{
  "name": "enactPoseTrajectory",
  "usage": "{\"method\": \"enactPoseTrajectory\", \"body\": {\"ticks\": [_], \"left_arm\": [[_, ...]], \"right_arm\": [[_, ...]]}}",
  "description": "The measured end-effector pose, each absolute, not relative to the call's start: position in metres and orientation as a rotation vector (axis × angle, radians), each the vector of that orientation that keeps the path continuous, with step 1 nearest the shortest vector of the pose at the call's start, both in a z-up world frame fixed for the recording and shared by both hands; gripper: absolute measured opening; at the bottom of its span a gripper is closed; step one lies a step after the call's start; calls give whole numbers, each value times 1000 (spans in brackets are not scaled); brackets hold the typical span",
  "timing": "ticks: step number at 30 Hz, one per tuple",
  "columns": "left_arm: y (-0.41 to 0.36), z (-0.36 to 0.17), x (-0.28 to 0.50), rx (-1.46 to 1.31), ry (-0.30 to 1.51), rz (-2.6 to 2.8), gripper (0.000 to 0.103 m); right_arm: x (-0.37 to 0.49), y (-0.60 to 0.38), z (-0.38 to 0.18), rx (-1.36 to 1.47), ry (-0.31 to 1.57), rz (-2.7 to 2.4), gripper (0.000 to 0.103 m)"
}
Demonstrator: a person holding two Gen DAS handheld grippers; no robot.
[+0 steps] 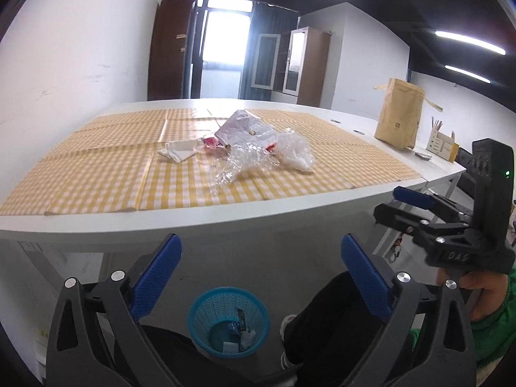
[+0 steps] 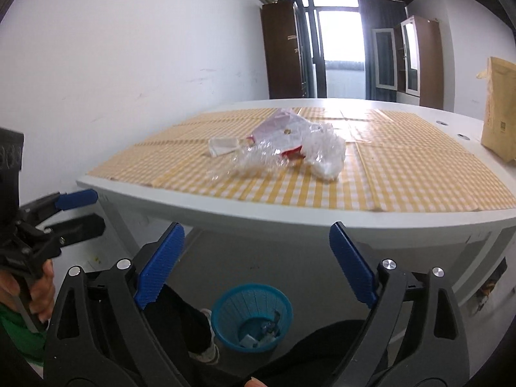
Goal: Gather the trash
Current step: 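Raise both open tools back toward the remaining trash on the table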
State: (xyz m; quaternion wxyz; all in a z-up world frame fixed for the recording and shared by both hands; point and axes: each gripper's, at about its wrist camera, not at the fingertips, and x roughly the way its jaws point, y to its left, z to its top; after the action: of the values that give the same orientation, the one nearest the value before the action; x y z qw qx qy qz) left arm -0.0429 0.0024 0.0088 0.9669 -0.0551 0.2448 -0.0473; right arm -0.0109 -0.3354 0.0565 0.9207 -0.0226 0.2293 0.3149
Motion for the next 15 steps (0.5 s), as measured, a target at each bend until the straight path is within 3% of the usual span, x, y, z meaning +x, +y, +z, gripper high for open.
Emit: {"method": "enactPoseTrajectory", "body": {"ticks": [15], "left_arm": [[18, 5, 27, -119, 524, -87, 97]], "right_arm": [[74, -332, 58, 26, 509, 596, 94]]}}
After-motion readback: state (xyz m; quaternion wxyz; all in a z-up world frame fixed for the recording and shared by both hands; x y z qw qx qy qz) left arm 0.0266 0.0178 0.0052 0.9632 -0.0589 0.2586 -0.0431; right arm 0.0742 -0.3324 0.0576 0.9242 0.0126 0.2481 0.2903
